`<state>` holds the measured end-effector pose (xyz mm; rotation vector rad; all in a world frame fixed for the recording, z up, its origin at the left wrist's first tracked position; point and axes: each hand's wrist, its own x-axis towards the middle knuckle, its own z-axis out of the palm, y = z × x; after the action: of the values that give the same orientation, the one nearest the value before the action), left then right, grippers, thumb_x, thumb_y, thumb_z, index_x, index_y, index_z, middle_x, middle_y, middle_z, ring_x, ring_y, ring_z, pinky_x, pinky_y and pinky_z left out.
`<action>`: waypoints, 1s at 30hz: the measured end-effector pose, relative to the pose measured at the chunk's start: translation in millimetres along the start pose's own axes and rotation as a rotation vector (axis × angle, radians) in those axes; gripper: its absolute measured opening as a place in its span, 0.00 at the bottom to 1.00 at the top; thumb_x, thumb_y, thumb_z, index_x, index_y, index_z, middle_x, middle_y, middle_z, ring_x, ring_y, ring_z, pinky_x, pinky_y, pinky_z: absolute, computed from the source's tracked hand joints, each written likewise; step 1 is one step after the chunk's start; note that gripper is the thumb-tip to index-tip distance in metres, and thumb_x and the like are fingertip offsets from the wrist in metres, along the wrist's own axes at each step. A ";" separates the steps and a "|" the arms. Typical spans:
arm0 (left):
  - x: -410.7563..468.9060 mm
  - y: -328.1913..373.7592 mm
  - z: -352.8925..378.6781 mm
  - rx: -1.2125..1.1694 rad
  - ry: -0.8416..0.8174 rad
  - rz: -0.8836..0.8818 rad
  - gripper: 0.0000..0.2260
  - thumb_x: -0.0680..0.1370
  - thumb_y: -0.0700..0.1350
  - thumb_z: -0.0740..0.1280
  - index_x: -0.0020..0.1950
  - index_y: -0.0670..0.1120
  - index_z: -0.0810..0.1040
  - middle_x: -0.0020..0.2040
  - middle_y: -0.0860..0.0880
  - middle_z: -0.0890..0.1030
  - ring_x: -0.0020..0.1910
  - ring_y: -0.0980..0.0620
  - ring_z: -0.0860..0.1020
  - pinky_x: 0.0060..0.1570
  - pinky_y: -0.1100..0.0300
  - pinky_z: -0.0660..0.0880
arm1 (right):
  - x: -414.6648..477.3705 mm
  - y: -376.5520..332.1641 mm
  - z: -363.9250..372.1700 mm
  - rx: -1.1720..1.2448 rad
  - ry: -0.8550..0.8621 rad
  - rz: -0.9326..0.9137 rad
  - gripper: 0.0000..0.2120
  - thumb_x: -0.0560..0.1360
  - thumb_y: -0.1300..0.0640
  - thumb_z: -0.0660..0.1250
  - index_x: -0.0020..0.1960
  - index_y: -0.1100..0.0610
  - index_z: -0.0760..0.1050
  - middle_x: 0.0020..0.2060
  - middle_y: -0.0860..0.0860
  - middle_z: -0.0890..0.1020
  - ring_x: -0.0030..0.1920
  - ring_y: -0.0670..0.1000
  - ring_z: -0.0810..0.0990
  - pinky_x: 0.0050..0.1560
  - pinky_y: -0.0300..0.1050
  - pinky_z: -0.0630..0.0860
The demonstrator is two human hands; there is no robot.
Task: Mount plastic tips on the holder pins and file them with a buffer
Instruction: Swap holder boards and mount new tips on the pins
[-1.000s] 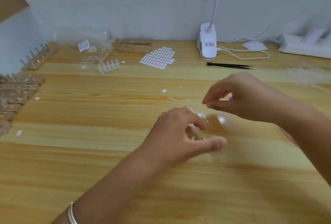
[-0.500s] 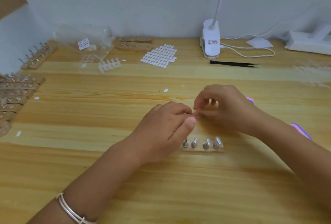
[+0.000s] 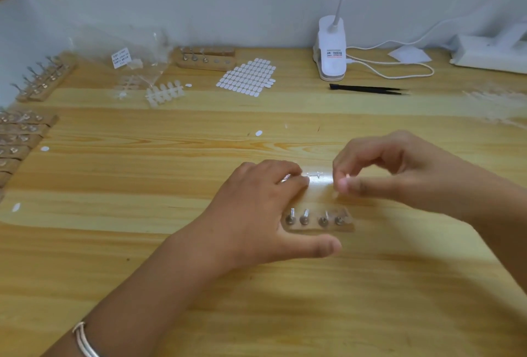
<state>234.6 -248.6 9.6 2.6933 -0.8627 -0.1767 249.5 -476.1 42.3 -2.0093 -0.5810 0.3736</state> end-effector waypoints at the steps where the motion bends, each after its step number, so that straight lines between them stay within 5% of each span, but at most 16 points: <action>1: -0.8 1.2 0.7 -0.003 0.024 0.002 0.42 0.64 0.78 0.55 0.70 0.56 0.71 0.70 0.59 0.69 0.68 0.61 0.61 0.69 0.61 0.55 | -4.1 1.0 1.5 0.000 -0.060 0.012 0.04 0.72 0.52 0.75 0.39 0.46 0.83 0.41 0.44 0.85 0.45 0.44 0.82 0.56 0.28 0.70; 5: 2.4 5.8 8.7 -0.080 0.220 0.046 0.19 0.69 0.59 0.74 0.56 0.52 0.82 0.58 0.56 0.78 0.61 0.56 0.72 0.65 0.58 0.60 | -9.6 7.2 7.6 -0.049 -0.077 0.036 0.03 0.70 0.53 0.75 0.38 0.46 0.84 0.42 0.40 0.83 0.46 0.42 0.82 0.56 0.19 0.62; 9: 6.4 12.3 14.4 -0.229 0.256 0.034 0.05 0.68 0.51 0.75 0.42 0.54 0.83 0.46 0.58 0.79 0.51 0.57 0.75 0.62 0.55 0.62 | -7.3 8.2 8.1 -0.004 -0.080 0.014 0.03 0.69 0.53 0.76 0.38 0.46 0.84 0.42 0.43 0.83 0.45 0.41 0.82 0.56 0.20 0.64; 21: 9.5 17.3 15.0 -0.371 0.231 -0.026 0.04 0.68 0.52 0.74 0.35 0.53 0.83 0.39 0.57 0.81 0.45 0.59 0.75 0.59 0.54 0.64 | 3.0 10.6 13.7 -0.027 -0.086 0.108 0.03 0.72 0.59 0.77 0.41 0.51 0.86 0.44 0.47 0.84 0.46 0.46 0.85 0.51 0.51 0.84; 30: 9.6 16.9 16.1 -0.398 0.235 -0.048 0.04 0.67 0.52 0.75 0.36 0.55 0.83 0.39 0.56 0.82 0.45 0.60 0.76 0.59 0.56 0.63 | 4.3 6.6 14.0 -0.070 -0.107 0.173 0.04 0.73 0.61 0.75 0.40 0.55 0.83 0.42 0.49 0.85 0.47 0.44 0.85 0.52 0.51 0.82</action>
<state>229.9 -271.3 -0.3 2.3058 -0.6177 -0.0343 247.8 -466.2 29.7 -2.1229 -0.4935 0.5754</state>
